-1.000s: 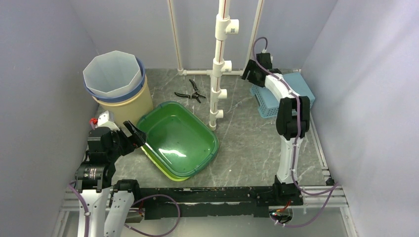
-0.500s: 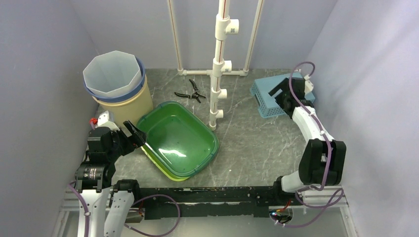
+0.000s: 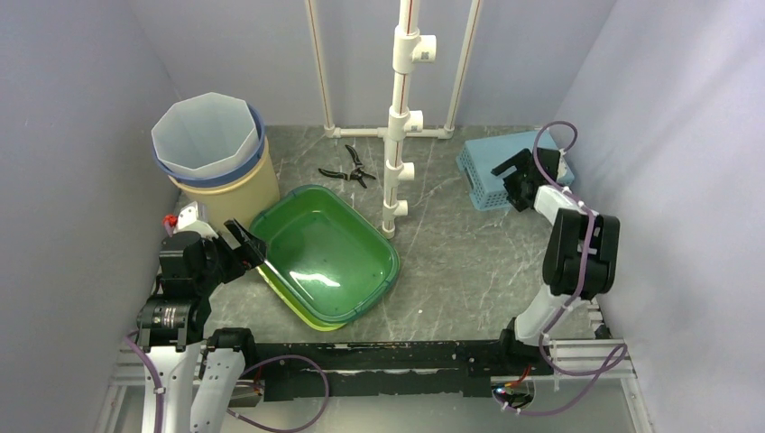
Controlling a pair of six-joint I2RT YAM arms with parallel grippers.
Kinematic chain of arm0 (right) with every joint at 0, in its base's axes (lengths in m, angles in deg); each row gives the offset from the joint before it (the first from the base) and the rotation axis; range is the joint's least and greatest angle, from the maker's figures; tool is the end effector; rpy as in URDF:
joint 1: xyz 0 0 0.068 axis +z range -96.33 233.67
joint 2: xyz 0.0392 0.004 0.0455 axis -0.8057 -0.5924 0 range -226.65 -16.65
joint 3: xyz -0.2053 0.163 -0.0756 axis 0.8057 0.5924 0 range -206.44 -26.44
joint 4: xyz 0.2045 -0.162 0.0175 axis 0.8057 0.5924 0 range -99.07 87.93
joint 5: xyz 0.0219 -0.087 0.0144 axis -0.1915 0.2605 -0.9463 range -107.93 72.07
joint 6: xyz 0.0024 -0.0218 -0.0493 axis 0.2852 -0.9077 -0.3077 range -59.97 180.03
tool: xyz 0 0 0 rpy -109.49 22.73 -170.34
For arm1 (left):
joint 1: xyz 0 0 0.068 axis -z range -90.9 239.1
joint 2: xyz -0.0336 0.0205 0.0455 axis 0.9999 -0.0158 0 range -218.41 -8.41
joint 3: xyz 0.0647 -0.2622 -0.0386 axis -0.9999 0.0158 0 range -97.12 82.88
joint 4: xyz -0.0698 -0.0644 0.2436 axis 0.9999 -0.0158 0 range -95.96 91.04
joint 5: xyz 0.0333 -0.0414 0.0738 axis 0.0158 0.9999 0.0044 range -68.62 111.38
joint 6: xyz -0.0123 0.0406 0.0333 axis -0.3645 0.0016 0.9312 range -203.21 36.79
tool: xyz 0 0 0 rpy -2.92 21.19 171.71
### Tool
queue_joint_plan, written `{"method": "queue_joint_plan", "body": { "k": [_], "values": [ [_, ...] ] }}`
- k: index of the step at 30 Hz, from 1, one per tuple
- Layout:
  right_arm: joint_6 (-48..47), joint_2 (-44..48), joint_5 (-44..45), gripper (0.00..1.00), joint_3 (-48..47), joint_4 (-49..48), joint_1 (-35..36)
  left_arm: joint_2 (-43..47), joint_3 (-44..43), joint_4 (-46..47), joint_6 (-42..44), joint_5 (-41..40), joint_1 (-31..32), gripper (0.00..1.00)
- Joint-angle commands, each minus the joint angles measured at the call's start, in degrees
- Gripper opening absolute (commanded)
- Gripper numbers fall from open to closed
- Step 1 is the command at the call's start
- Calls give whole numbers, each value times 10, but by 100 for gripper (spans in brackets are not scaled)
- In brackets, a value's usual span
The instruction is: Turn the large container upside down
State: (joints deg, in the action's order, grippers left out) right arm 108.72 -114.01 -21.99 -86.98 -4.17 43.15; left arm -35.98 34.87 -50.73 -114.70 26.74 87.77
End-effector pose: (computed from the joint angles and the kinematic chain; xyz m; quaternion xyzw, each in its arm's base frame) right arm 0.3620 -0.0647 0.2036 0.4380 0.8001 0.1641 0.3757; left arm 0.0881 -0.0014 0.3206 -0.2240 0.8418 -0.1668 0.4619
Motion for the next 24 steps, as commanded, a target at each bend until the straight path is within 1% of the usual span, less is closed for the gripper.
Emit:
{"method": "queue_joint_plan", "body": {
  "k": [1, 5, 12, 17, 24],
  "values": [
    [2, -52, -39, 93, -66, -82, -4, -1, 1, 19, 8, 7, -2, 93],
    [-1, -98, -60, 93, -112, -88, -4, -2, 1, 18, 7, 6, -3, 93],
    [-39, -132, -77, 93, -165, -71, -4, -7, 1, 18, 7, 5, -3, 93],
    [-58, -163, -95, 93, -184, -70, -4, -9, 1, 18, 7, 5, -2, 93],
    [-111, -191, -96, 93, -213, -52, -4, -10, 1, 18, 7, 6, -2, 93]
  ]
}}
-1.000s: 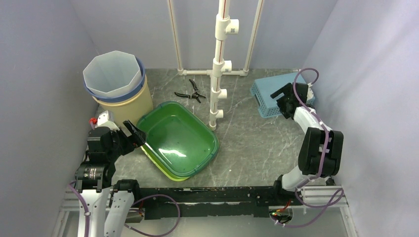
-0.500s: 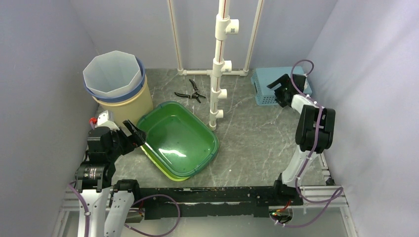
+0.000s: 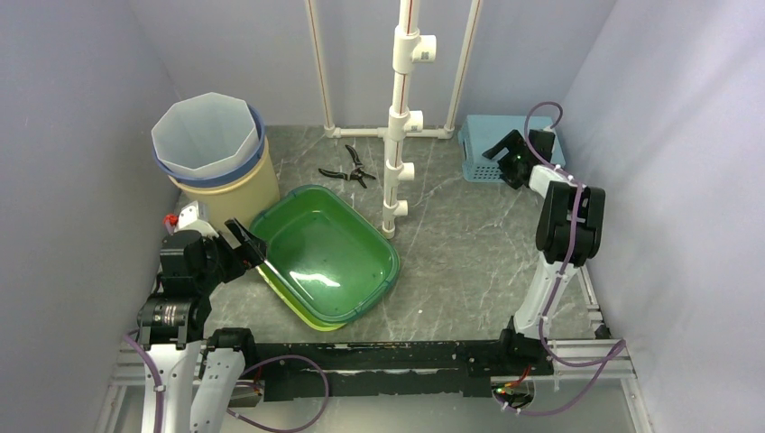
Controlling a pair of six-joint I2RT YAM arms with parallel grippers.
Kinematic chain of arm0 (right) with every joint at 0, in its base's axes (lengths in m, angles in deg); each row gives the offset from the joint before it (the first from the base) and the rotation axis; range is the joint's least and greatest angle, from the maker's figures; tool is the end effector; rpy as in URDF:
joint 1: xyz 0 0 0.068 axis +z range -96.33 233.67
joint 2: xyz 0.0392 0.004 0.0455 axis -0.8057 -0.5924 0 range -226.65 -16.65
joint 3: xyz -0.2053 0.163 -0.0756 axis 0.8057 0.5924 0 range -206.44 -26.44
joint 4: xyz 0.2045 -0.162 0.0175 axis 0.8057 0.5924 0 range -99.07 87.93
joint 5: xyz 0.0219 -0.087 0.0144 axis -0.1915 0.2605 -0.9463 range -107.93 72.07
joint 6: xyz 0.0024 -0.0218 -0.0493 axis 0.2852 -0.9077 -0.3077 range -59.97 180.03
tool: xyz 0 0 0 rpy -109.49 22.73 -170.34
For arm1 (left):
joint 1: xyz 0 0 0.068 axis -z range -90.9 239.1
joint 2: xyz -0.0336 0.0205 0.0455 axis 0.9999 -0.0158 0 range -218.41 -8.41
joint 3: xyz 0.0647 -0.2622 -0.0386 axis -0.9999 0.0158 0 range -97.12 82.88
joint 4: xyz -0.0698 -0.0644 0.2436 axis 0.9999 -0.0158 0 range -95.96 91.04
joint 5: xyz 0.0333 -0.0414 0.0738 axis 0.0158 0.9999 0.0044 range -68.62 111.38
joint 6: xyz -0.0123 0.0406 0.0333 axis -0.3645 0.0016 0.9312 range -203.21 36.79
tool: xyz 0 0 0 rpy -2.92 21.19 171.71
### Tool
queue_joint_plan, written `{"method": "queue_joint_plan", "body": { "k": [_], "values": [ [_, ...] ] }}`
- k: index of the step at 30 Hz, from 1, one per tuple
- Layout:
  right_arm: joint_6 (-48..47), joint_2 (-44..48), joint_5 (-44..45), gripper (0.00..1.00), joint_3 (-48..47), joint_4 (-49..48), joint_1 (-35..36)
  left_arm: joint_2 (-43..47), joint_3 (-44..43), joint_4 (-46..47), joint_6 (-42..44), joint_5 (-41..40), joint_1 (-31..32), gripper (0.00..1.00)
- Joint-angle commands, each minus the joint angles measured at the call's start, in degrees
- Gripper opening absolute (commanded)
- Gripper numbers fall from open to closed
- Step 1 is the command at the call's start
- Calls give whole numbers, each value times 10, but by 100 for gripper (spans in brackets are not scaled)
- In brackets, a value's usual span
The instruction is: Turn the large container upside down
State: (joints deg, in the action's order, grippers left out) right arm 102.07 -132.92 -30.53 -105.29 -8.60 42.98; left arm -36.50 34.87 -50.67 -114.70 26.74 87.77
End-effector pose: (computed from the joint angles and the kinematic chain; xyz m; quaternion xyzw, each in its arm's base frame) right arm 0.4473 -0.0766 0.1822 0.3534 0.8215 0.2128 0.3937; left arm 0.0900 -0.0014 0.3201 -0.2247 0.8437 -0.1659 0.4585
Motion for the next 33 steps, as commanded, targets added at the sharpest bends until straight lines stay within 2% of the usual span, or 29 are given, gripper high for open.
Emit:
{"method": "queue_joint_plan", "body": {
  "k": [1, 12, 20, 26, 33],
  "values": [
    [-51, 0, -5, 93, -29, -7, -2, -5, 1, 18, 7, 7, -3, 93],
    [-55, 81, 111, 99, 49, -18, -21, -4, 1, 18, 8, 8, -3, 93],
    [-39, 64, 177, 100, 30, -40, -50, -1, 1, 18, 8, 7, -2, 93],
    [-85, 24, 148, 100, 0, -103, -64, 5, 2, 23, 12, 19, -2, 93],
    [-151, 0, 43, 100, -10, -153, -77, 10, 3, 26, 15, 25, -2, 93]
  ]
}}
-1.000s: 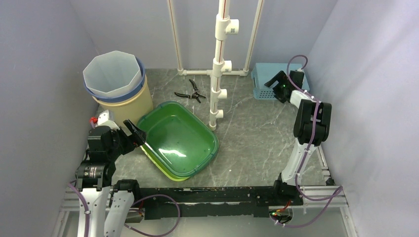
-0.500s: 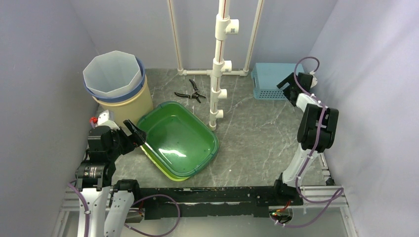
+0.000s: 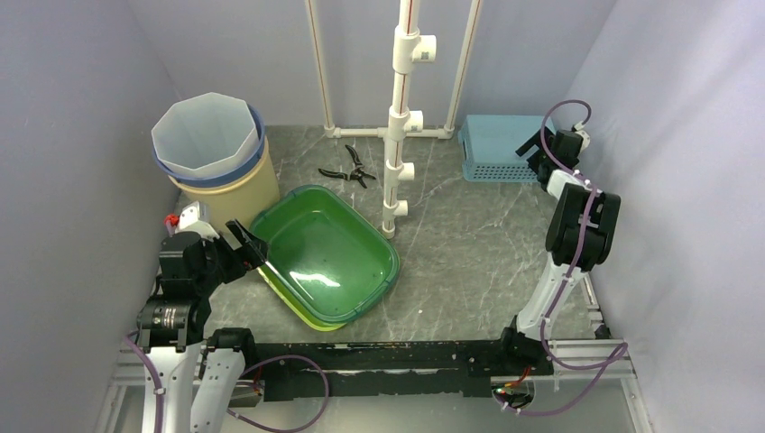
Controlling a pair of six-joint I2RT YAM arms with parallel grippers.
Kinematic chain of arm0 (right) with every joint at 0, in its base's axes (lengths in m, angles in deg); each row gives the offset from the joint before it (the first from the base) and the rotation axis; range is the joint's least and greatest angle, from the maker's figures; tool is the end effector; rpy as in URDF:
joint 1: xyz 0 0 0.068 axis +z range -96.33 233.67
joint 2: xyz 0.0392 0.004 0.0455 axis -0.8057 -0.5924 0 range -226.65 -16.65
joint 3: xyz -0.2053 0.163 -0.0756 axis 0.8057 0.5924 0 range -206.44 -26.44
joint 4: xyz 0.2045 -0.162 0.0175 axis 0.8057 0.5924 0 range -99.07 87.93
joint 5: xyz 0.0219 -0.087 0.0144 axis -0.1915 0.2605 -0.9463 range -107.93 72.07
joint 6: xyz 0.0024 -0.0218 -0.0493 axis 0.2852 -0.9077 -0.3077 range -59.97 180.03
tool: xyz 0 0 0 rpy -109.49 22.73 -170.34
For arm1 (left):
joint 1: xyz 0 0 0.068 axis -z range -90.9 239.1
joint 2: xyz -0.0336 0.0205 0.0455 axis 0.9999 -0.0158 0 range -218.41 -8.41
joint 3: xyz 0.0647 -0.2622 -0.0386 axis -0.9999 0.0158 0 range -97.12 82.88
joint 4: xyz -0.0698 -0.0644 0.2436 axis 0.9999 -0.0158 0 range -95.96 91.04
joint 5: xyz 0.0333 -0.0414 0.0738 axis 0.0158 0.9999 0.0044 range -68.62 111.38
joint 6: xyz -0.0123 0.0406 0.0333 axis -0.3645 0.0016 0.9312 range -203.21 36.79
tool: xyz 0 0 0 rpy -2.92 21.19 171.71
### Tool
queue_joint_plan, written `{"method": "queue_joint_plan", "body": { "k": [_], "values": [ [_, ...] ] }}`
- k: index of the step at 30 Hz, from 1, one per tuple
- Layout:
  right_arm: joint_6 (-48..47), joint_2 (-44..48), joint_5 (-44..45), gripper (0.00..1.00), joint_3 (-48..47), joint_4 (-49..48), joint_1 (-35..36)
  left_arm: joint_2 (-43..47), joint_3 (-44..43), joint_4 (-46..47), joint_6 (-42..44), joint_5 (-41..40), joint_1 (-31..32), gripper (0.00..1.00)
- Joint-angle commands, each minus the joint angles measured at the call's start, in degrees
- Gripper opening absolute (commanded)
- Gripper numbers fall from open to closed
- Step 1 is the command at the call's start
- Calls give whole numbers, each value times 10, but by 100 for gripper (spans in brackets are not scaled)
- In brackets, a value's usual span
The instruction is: Turn the large container upside down
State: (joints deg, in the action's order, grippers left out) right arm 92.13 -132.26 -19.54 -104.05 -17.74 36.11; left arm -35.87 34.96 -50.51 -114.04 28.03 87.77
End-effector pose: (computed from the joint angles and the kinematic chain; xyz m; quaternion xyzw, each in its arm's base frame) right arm 0.4386 -0.1378 0.1943 0.3560 0.7862 0.0759 0.4994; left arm 0.0880 -0.0022 0.3207 -0.2133 0.8432 -0.1739 0.4619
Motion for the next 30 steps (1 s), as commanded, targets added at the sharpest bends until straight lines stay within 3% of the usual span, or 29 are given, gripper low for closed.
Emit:
{"method": "queue_joint_plan", "body": {
  "k": [1, 9, 13, 19, 22, 30],
  "values": [
    [-58, -9, -75, 100, -20, -66, -11, 3, 2, 24, 9, 12, -3, 93],
    [-60, -35, -148, 100, -31, -78, -36, -3, 2, 25, 9, 15, -2, 94],
    [-41, 8, -155, 100, 34, -124, -37, -2, 2, 24, 9, 14, -3, 94],
    [0, 111, -124, 100, 131, -122, -37, -1, 2, 25, 9, 14, -5, 94],
    [26, 177, -109, 100, 179, -70, -36, -1, 2, 24, 9, 12, -6, 94],
    [112, 379, -170, 96, 378, 4, -1, -1, 0, 21, 5, -6, -12, 93]
  ]
}}
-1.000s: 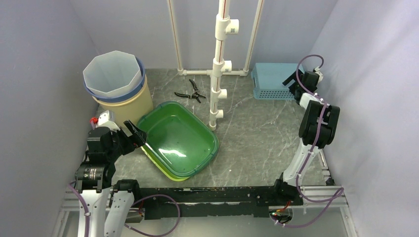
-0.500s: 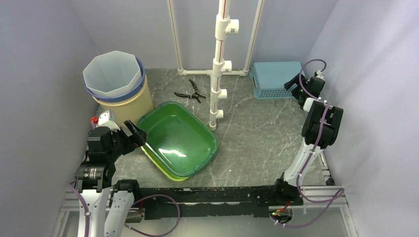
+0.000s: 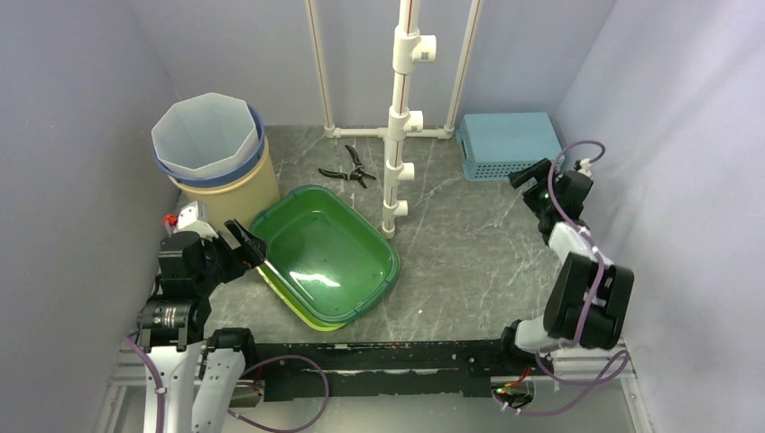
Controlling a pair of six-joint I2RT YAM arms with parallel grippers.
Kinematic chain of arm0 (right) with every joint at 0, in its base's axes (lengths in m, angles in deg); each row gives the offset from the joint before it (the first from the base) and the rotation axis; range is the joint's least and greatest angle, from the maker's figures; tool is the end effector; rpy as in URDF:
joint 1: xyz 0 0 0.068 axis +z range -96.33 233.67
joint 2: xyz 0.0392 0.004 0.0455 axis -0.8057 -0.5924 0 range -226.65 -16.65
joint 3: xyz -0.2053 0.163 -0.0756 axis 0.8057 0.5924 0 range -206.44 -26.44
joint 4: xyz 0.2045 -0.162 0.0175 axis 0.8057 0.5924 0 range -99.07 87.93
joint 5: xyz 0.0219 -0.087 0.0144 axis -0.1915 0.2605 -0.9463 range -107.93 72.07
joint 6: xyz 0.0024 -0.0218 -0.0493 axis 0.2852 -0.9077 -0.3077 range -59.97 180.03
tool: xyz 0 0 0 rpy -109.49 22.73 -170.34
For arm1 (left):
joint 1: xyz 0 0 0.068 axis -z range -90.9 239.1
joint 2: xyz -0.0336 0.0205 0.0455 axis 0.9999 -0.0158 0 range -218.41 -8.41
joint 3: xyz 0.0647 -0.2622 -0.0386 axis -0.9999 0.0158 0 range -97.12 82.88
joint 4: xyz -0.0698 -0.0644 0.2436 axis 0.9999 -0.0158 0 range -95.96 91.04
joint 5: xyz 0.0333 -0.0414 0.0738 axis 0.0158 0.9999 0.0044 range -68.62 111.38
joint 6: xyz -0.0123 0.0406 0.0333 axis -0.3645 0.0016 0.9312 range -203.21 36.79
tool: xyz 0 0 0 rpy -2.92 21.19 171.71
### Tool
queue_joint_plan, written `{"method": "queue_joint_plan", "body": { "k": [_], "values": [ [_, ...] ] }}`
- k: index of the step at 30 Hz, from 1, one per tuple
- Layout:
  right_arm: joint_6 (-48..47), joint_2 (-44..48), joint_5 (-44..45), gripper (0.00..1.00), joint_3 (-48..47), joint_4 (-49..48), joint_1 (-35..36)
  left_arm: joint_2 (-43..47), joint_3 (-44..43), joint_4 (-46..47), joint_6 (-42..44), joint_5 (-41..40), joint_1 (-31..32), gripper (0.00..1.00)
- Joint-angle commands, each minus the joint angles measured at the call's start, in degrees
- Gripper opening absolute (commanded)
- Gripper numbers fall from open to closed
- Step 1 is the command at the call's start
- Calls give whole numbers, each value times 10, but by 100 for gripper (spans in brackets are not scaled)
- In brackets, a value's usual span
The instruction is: Turn the large container upside down
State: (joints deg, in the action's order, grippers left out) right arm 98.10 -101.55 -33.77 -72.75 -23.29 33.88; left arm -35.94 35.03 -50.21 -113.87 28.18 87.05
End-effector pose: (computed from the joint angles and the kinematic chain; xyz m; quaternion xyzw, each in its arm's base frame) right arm 0.3083 -0.1006 0.2259 0.3373 0.7647 0.1995 0.5115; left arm 0.0887 -0.0012 0.3207 -0.2164 0.8416 -0.1717 0.4641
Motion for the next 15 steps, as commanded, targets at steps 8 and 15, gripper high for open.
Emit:
{"method": "queue_joint_plan", "body": {
  "k": [8, 15],
  "values": [
    [96, 304, -86, 91, 204, 169, 118, 6, 9, 36, 14, -23, -6, 94],
    [174, 430, -125, 88, 284, 177, 268, 1, 11, 38, 15, -4, -9, 94]
  ]
}}
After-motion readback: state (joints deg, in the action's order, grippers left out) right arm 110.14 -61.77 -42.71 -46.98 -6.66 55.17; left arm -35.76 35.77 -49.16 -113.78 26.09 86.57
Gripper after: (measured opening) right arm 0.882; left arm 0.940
